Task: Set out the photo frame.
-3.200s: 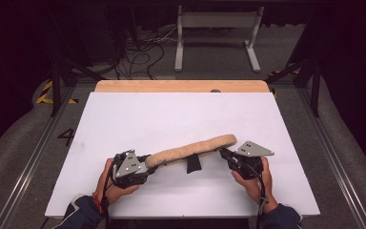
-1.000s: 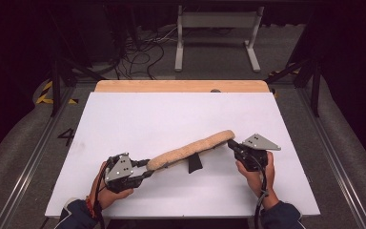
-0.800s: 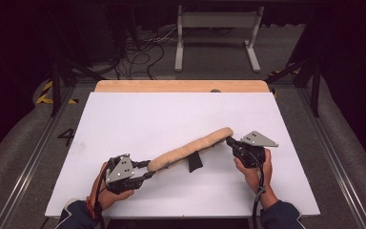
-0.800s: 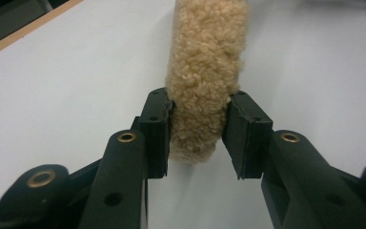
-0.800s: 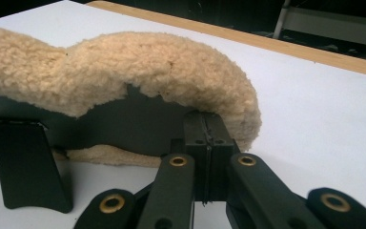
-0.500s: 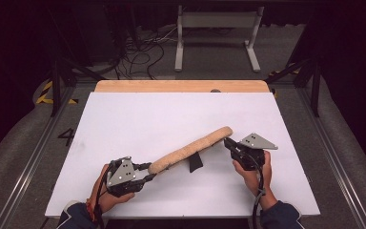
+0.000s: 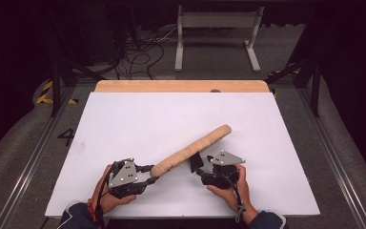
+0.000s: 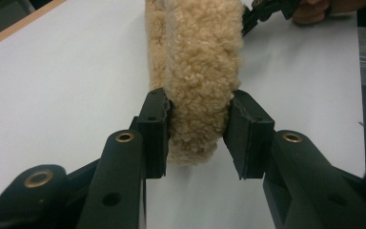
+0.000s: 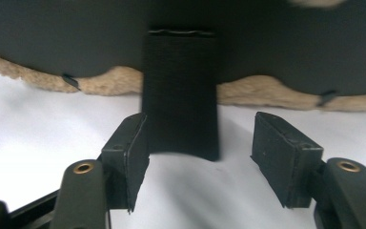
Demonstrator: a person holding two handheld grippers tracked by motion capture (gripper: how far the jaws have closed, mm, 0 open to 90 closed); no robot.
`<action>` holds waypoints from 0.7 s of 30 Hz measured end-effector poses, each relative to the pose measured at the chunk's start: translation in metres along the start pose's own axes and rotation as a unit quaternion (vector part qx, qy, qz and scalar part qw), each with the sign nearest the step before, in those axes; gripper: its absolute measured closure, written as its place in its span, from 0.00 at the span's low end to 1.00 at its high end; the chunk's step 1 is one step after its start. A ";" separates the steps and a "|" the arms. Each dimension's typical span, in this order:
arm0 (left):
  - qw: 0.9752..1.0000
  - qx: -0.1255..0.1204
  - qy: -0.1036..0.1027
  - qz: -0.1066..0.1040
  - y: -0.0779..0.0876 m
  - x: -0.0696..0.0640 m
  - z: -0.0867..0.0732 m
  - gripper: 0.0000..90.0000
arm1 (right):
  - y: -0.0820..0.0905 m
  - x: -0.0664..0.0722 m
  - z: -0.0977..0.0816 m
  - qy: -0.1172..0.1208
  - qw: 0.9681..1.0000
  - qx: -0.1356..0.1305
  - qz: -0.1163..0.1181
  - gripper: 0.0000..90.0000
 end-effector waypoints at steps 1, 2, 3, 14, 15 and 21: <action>1.000 0.000 0.001 -0.001 0.000 -0.001 0.000 0.70 | -0.002 0.003 0.000 -0.004 1.000 0.000 0.002 0.41; 1.000 0.000 0.001 -0.003 -0.001 -0.002 0.000 0.69 | -0.005 0.006 -0.001 -0.002 1.000 0.001 -0.001 0.41; 1.000 0.000 0.000 -0.005 -0.001 -0.002 0.001 0.69 | -0.007 0.007 -0.001 0.001 1.000 0.003 -0.004 0.41; 1.000 -0.004 0.007 -0.015 -0.006 -0.009 0.004 0.70 | -0.013 0.005 0.001 0.009 1.000 0.016 -0.017 0.45; 1.000 -0.004 0.009 -0.016 -0.006 -0.010 0.004 0.70 | -0.012 0.004 0.000 0.008 1.000 0.018 -0.018 0.46; 1.000 -0.010 0.010 -0.024 -0.010 -0.017 0.007 0.70 | -0.006 -0.001 -0.002 0.008 1.000 0.021 -0.005 0.50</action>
Point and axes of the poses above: each handheld gripper's, and its own axes: y roughly backward along the jaws, z roughly out of its top, x roughly to its left, the point moved 10 cm from there along -y, roughly forward along the jaws, and after that the axes turned 6 degrees about -x, right-handed, at the moved point
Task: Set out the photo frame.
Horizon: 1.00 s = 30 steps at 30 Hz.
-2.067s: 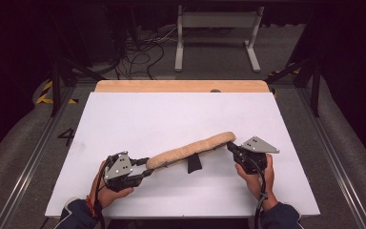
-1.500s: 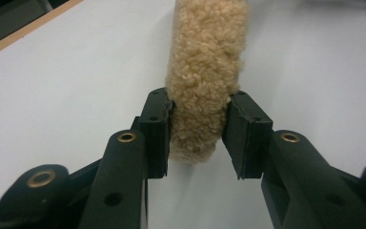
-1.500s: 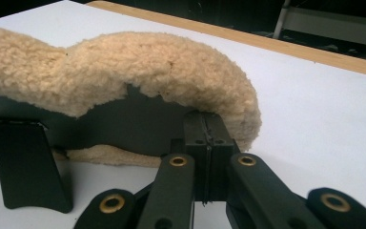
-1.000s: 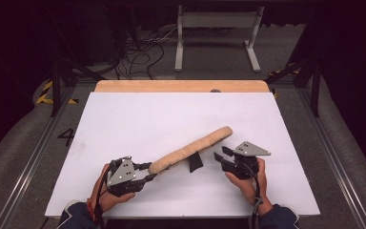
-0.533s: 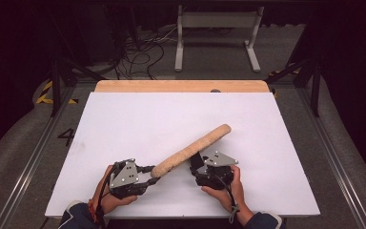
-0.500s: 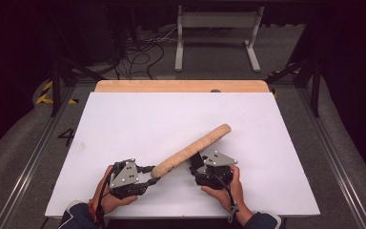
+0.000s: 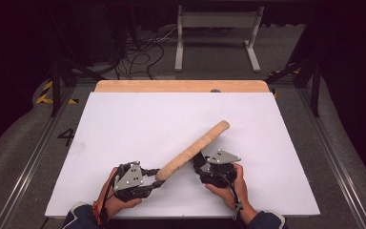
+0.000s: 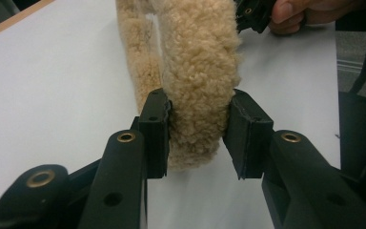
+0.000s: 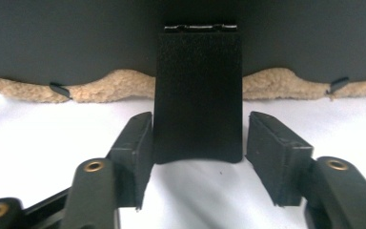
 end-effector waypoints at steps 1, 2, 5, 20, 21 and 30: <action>1.000 -0.001 0.003 -0.002 -0.001 0.000 0.000 0.70 | 0.001 -0.001 -0.001 0.003 1.000 0.001 0.000 0.54; 1.000 -0.002 0.005 -0.004 -0.001 0.000 0.000 0.70 | 0.003 -0.007 -0.002 0.010 1.000 0.000 -0.024 0.61; 1.000 -0.004 0.007 -0.012 -0.002 -0.001 0.001 0.70 | 0.005 -0.018 -0.002 -0.034 0.999 -0.008 -0.016 0.57; 1.000 -0.005 -0.009 -0.026 -0.010 -0.010 0.005 0.70 | 0.000 -0.005 -0.003 -0.002 0.999 -0.004 -0.037 0.43; 1.000 -0.006 -0.009 -0.027 -0.011 -0.010 0.005 0.70 | 0.000 -0.006 -0.004 -0.006 0.999 -0.003 -0.036 0.44; 0.999 -0.006 -0.004 -0.040 -0.017 -0.017 0.007 0.68 | 0.003 -0.008 -0.007 -0.011 1.000 0.006 -0.025 0.51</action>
Point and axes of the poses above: each handheld gripper's, and its own axes: y roughly backward along the jaws, z roughly out of its top, x roughly to its left, the point moved 10 cm from there along -y, roughly forward along the jaws, and after that the axes turned 6 degrees about -x, right-handed, at the moved point
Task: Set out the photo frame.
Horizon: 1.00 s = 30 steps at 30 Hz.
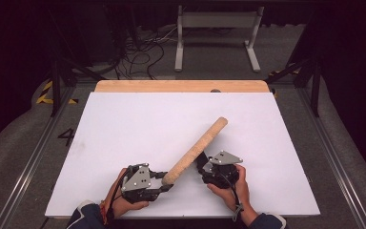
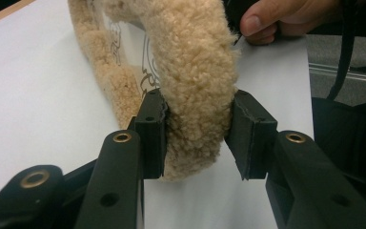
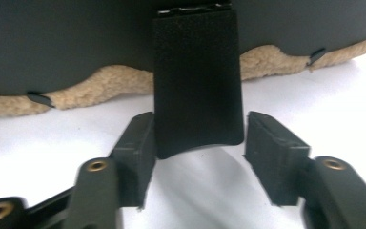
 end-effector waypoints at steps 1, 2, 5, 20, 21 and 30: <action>1.000 0.003 -0.004 -0.001 0.000 0.000 0.000 0.68 | 0.000 0.000 0.000 -0.005 1.000 -0.002 0.001 0.53; 1.000 0.002 -0.005 -0.003 -0.001 -0.001 0.001 0.68 | 0.000 0.000 0.000 -0.005 1.000 -0.002 0.002 0.54; 1.000 0.001 -0.006 -0.006 0.000 -0.002 0.002 0.67 | 0.000 -0.002 -0.001 -0.004 1.000 0.000 0.003 0.55; 1.000 -0.005 -0.004 -0.015 -0.011 -0.009 0.006 0.66 | 0.009 -0.010 0.006 -0.019 0.999 0.002 0.035 0.64; 1.000 -0.005 -0.003 -0.013 -0.012 -0.008 0.006 0.67 | 0.017 -0.011 0.012 -0.025 0.999 -0.004 0.042 0.63; 1.000 -0.004 -0.001 -0.017 -0.016 -0.010 0.007 0.67 | 0.071 -0.018 0.074 -0.135 0.983 -0.097 0.073 0.43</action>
Point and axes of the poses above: each handheld gripper's, and its own axes: y roughly backward along the jaws, z roughly out of its top, x roughly to its left, the point moved 10 cm from there along -y, roughly forward along the jaws, and after that the axes turned 6 degrees about -x, right-handed, at the moved point
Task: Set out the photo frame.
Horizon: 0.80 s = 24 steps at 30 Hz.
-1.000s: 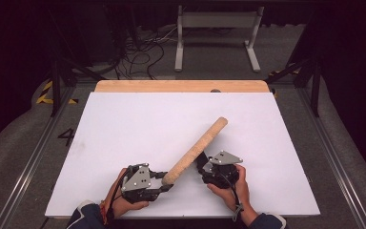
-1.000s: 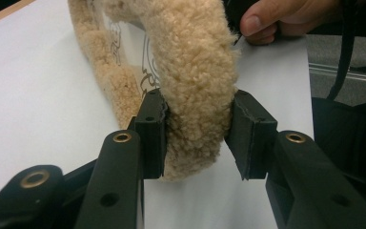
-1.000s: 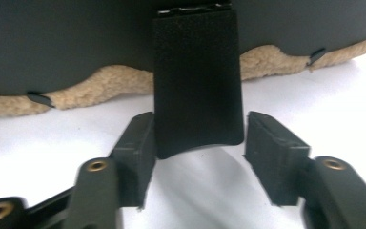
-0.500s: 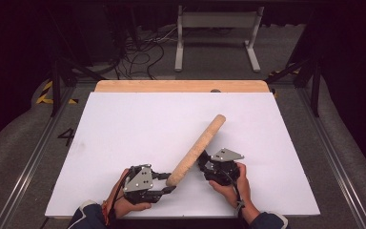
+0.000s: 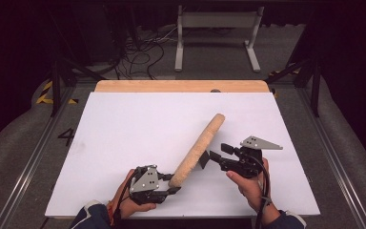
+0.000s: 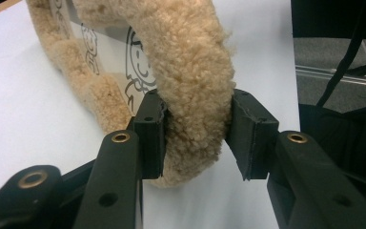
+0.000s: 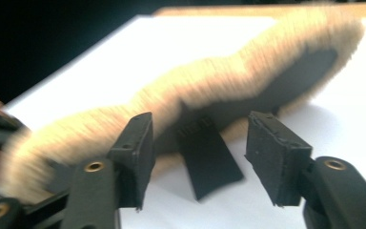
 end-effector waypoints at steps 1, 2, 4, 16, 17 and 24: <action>1.000 0.000 -0.001 0.000 -0.001 0.000 0.000 0.67 | 0.000 0.000 0.000 0.000 1.000 0.000 0.000 0.43; 1.000 0.000 -0.001 -0.002 -0.002 -0.001 0.000 0.67 | 0.001 0.002 0.003 -0.002 1.000 -0.002 0.001 0.42; 1.000 -0.001 0.001 -0.007 -0.004 -0.004 0.001 0.67 | -0.001 0.009 0.010 -0.003 1.000 -0.002 0.006 0.40; 1.000 0.003 -0.010 -0.029 -0.025 -0.018 0.006 0.67 | -0.039 0.010 -0.002 -0.043 0.996 0.082 0.003 0.31; 1.000 0.003 -0.012 -0.027 -0.027 -0.018 0.007 0.66 | -0.042 0.010 -0.002 -0.040 0.995 0.086 0.003 0.31; 1.000 0.005 -0.011 -0.028 -0.031 -0.017 0.007 0.64 | -0.055 0.005 -0.002 -0.039 0.992 0.121 -0.015 0.32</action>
Point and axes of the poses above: each handheld gripper's, and its own axes: y roughly backward along the jaws, z roughly out of its top, x roughly to its left, the point moved 10 cm from there along -y, roughly forward along the jaws, and after that the axes turned 6 degrees about -x, right-handed, at the moved point
